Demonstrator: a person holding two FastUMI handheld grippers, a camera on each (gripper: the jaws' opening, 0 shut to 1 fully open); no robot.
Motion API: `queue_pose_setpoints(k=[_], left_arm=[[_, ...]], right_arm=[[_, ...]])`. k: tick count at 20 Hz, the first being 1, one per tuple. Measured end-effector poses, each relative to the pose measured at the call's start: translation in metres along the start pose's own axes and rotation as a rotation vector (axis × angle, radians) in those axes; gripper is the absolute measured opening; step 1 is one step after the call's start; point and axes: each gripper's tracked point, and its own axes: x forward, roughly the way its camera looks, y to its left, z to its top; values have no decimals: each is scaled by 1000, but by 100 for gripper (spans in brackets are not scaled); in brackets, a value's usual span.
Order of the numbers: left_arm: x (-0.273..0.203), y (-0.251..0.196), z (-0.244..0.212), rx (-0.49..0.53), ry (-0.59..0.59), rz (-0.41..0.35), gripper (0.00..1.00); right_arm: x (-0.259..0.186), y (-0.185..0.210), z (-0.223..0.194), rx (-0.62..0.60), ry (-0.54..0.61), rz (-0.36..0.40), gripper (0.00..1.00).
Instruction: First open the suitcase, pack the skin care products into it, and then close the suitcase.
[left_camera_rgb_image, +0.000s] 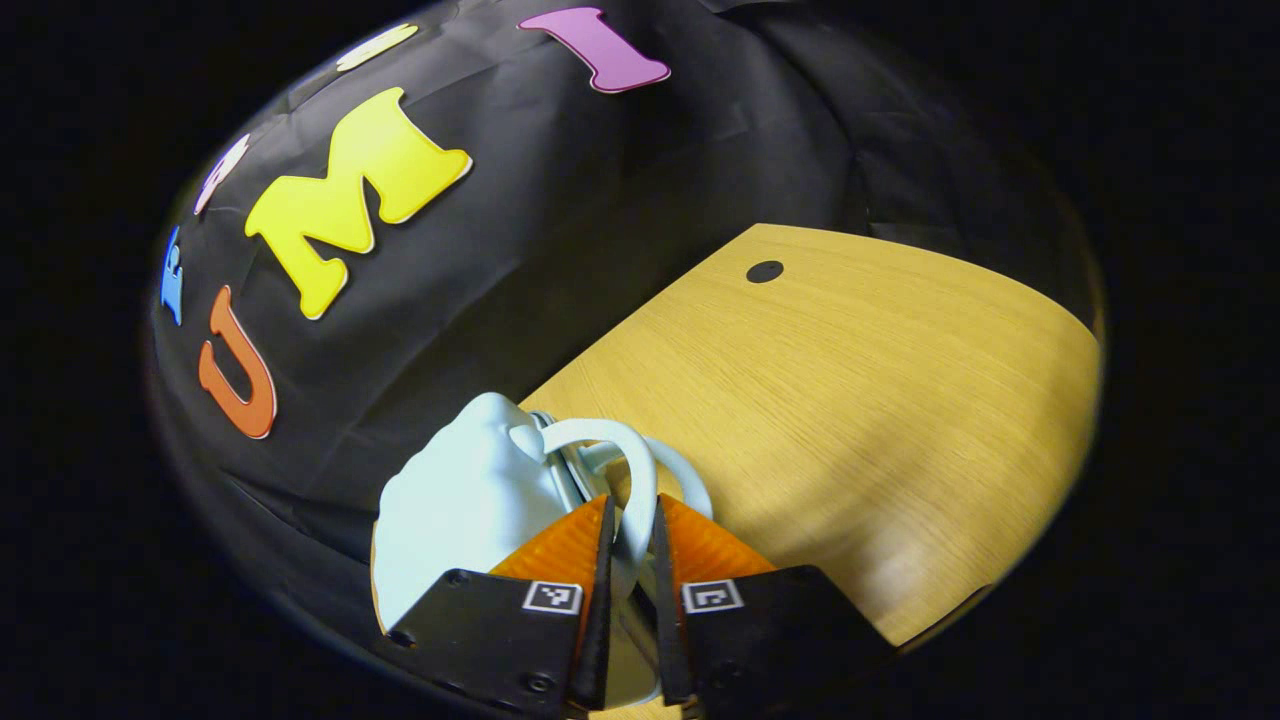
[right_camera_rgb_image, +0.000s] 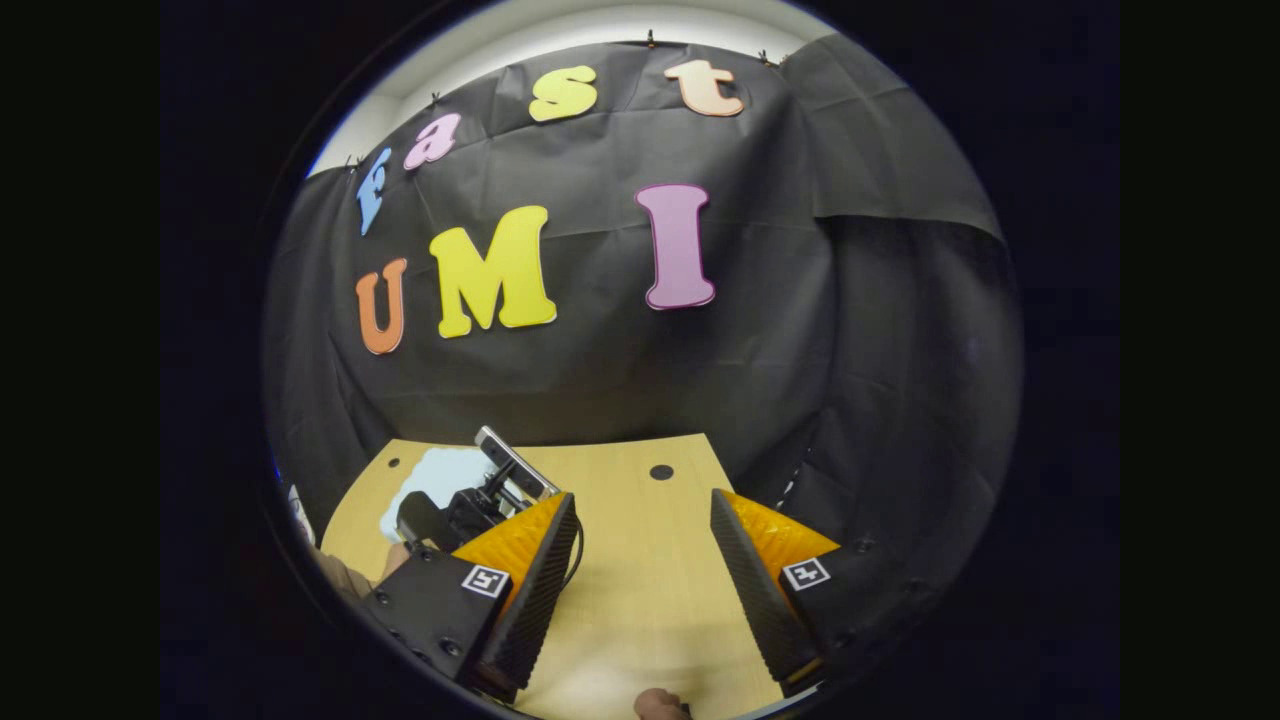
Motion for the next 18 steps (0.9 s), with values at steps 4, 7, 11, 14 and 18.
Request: queue_pose_setpoints(k=[4, 7, 11, 14, 18], left_arm=[[-34, 27, 27, -55, -87, 52, 63], [-91, 67, 67, -216, -258, 100, 83], [-187, 119, 93, -303, -428, 200, 97], [-250, 142, 84, -407, -479, 232, 97], [-284, 199, 60, -566, -513, 270, 98]], right_arm=[[-2, 5, 21, -18, -39, -34, 76], [-1, 19, 37, -35, -81, -46, 76], [8, 49, 44, -41, -101, -39, 77], [8, 87, 56, -26, -134, 5, 80], [8, 142, 66, -78, -171, 61, 80]])
